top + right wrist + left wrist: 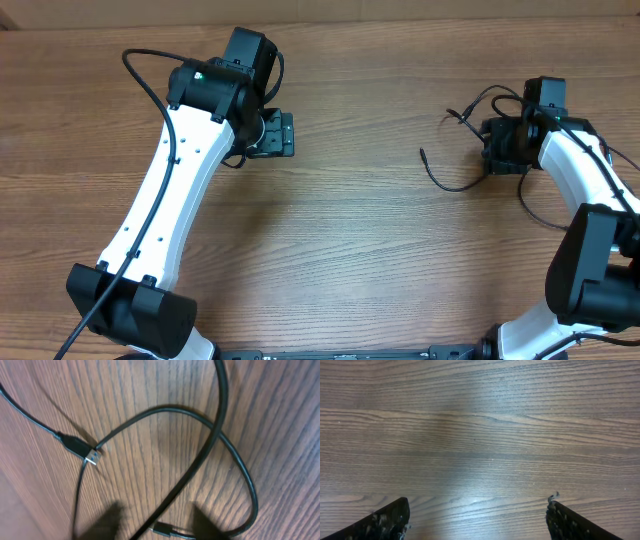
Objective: Untangle cables
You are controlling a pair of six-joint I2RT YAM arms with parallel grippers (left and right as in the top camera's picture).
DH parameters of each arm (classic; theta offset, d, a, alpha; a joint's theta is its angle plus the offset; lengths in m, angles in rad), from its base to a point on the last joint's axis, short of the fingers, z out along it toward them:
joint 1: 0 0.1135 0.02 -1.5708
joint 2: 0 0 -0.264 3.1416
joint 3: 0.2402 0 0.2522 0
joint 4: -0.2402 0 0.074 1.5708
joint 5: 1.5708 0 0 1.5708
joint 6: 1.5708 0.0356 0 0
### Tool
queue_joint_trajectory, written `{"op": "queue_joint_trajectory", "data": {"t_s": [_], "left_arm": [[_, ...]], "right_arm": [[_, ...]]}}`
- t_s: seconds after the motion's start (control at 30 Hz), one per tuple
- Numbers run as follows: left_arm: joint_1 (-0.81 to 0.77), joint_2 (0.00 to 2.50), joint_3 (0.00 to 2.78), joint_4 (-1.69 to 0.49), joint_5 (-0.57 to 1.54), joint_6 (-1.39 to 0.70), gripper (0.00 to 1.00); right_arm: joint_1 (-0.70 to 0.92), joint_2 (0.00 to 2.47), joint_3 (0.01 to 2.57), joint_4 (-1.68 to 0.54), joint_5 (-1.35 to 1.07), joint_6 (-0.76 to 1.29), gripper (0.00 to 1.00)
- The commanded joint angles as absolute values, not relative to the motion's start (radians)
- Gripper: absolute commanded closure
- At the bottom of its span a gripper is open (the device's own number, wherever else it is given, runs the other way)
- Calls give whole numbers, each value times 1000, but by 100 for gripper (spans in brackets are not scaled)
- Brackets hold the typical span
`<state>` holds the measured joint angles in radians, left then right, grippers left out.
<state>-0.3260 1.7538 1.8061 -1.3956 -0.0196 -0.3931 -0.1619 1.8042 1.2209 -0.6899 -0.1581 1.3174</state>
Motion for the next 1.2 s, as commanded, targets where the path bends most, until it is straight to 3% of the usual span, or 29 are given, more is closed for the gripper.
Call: {"op": "queue_joint_trajectory", "data": {"t_s": [0.0, 0.07, 0.1, 0.4, 0.63, 0.73, 0.97, 1.1, 1.13, 1.17], "left_arm": [[-326, 1741, 1809, -1399, -25, -412, 13], [-326, 1741, 1809, -1402, -25, -412, 13], [-326, 1741, 1809, -1403, -25, -412, 13], [-326, 1741, 1809, -1404, -25, -412, 13], [-326, 1741, 1809, -1402, -25, -412, 13], [-326, 1741, 1809, -1402, -25, -412, 13], [-326, 1741, 1809, -1399, -26, -412, 13], [-326, 1741, 1809, -1396, -31, -411, 12], [-326, 1741, 1809, -1394, -37, -411, 12], [-326, 1741, 1809, -1391, -44, -411, 12]], "right_arm": [[-156, 1798, 1217, -685, -130, 1322, 84], [-157, 1797, 1217, -678, -130, 1277, 96], [-158, 1797, 1217, -675, -130, 1250, 96], [-219, 1772, 1268, -687, -94, 912, 96], [-360, 1687, 1485, -858, 79, 694, 96], [-437, 1671, 1672, -1002, 216, 659, 96], [-488, 1671, 1776, -1091, 176, 619, 96], [-464, 1672, 1775, -1095, -29, 495, 82], [-448, 1672, 1775, -1090, -134, 416, 67], [-433, 1672, 1775, -1089, -213, 352, 59]]}}
